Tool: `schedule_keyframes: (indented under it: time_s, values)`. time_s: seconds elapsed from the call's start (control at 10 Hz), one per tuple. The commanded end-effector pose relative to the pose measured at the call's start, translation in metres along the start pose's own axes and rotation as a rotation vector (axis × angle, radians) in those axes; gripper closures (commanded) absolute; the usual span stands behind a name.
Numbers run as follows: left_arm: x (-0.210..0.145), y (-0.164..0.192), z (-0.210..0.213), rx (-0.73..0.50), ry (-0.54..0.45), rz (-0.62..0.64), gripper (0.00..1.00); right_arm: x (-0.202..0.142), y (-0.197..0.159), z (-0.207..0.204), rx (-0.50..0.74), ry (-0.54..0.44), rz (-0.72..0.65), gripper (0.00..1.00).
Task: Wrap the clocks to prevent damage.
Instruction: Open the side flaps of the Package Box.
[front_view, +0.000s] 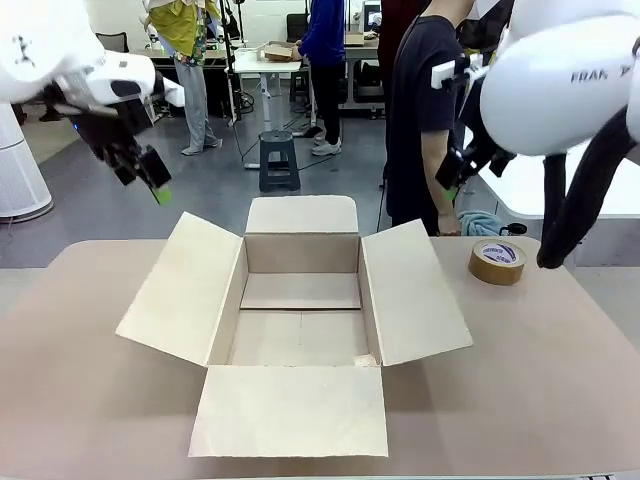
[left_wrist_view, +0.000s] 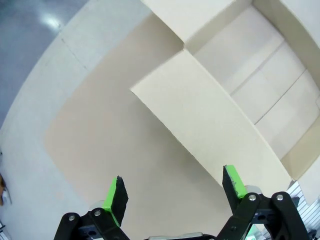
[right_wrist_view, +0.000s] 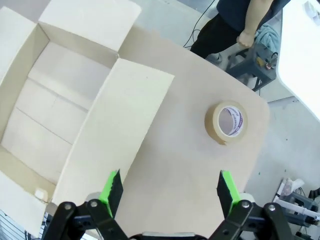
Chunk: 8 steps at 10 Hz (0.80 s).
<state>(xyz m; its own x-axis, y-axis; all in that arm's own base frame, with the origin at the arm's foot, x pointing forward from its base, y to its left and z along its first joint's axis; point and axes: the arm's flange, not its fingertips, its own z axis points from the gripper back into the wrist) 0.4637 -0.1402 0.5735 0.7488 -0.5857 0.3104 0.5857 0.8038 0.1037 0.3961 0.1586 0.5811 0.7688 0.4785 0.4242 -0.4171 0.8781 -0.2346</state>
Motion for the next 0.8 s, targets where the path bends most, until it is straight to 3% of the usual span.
schedule_keyframes:
  time_s: [0.0, 0.1, 0.2, 0.6, 0.7]
  values:
    - [0.005, -0.007, 0.026, 0.02, -0.029, -0.021, 0.0, 0.003, 0.013, 0.017, -0.035, 0.007, -0.006, 0.0]
    - [-0.005, -0.018, 0.039, 0.034, -0.048, -0.024, 0.0, -0.003, 0.019, 0.019, -0.03, 0.011, 0.019, 0.0]
    - [0.005, -0.001, 0.018, 0.012, -0.022, -0.004, 0.0, 0.004, 0.006, 0.015, -0.009, -0.004, 0.003, 0.0]
    - [0.005, -0.004, 0.024, 0.018, -0.02, -0.008, 0.0, 0.004, 0.006, 0.015, -0.009, -0.004, 0.003, 0.0]
    - [-0.008, 0.005, 0.026, -0.097, -0.06, -0.106, 0.0, 0.003, 0.008, 0.018, -0.008, 0.005, 0.004, 0.0]
